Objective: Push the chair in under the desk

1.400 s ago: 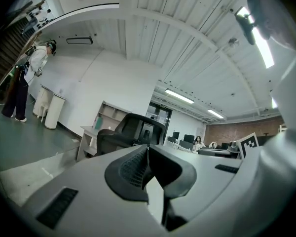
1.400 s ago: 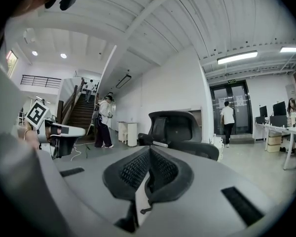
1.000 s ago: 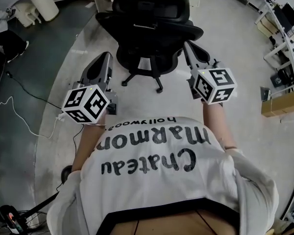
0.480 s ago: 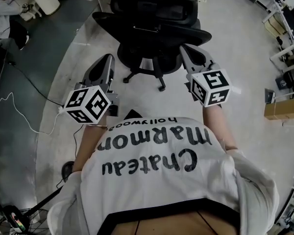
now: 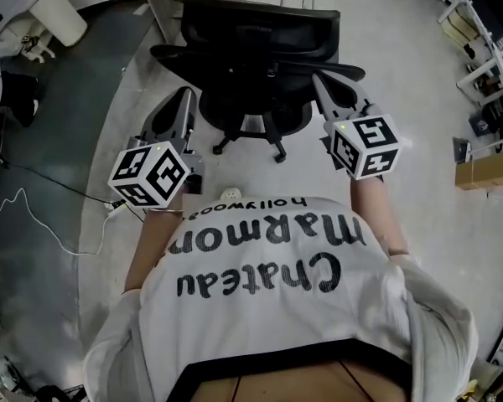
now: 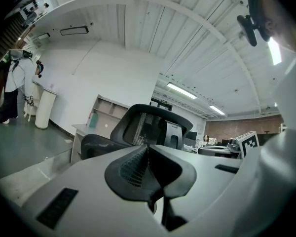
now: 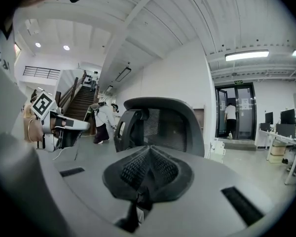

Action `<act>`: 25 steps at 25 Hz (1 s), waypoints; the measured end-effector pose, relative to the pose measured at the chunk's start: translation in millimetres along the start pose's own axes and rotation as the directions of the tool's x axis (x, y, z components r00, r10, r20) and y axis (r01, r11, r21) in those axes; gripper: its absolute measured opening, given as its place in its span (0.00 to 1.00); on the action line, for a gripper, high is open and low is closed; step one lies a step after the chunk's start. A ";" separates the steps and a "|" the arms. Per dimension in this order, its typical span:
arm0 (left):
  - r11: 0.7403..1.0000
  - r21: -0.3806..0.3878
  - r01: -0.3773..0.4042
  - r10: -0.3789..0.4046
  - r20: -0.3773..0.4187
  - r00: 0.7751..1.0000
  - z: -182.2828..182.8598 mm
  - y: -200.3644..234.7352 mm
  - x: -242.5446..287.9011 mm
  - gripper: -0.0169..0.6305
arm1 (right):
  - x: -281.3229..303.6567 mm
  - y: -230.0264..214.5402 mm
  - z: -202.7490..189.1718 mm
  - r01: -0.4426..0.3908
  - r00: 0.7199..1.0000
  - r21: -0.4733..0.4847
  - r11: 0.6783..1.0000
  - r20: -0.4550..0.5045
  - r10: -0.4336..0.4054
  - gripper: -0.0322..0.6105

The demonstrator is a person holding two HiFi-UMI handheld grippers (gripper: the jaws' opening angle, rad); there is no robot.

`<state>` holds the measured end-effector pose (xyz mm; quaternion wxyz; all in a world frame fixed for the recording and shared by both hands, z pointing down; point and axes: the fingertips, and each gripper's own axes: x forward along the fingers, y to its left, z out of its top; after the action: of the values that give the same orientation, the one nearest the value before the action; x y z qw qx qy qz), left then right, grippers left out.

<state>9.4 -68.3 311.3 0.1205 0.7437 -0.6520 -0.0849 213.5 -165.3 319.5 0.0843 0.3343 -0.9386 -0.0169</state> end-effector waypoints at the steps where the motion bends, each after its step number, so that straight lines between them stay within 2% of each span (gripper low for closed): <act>1: 1.000 0.005 0.006 -0.006 -0.006 1.000 3.8 4.5 5.9 0.06 | 3.4 -3.7 3.1 0.015 1.000 0.004 1.000 0.003 -0.015 0.06; 6: 0.998 0.035 0.044 -0.043 -0.009 0.999 23.4 19.5 31.3 0.06 | 14.9 -20.1 13.7 0.075 0.997 0.033 0.997 0.013 -0.076 0.06; 9: 0.997 0.035 0.066 -0.066 -0.010 0.998 28.6 25.0 44.5 0.06 | 17.0 -28.1 16.0 0.105 0.994 0.012 0.994 0.001 -0.105 0.06; 13: 0.997 0.029 0.072 -0.071 -0.014 0.997 30.3 31.7 57.5 0.06 | 17.3 -42.0 15.3 0.072 0.996 -0.028 0.997 -0.043 -0.073 0.06; 17: 0.997 0.010 0.075 -0.074 -0.012 0.997 28.7 36.1 66.1 0.06 | 10.0 -65.7 2.4 0.041 0.987 -0.004 0.999 -0.154 -0.041 0.23; 21: 0.997 -0.001 0.082 -0.082 -0.021 0.996 25.2 36.6 73.2 0.06 | 8.8 -80.4 -14.2 0.016 0.966 0.009 1.000 -0.260 -0.013 0.32; 25: 0.997 -0.009 0.080 -0.080 -0.027 0.996 28.3 35.7 77.7 0.06 | 14.7 -71.7 -20.0 -0.082 0.941 -0.013 0.997 -0.331 0.073 0.40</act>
<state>-21.9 -151.6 297.0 0.1288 0.7698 -0.6197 -0.0823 250.4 -229.8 335.0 0.2456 0.2939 -0.9233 0.0301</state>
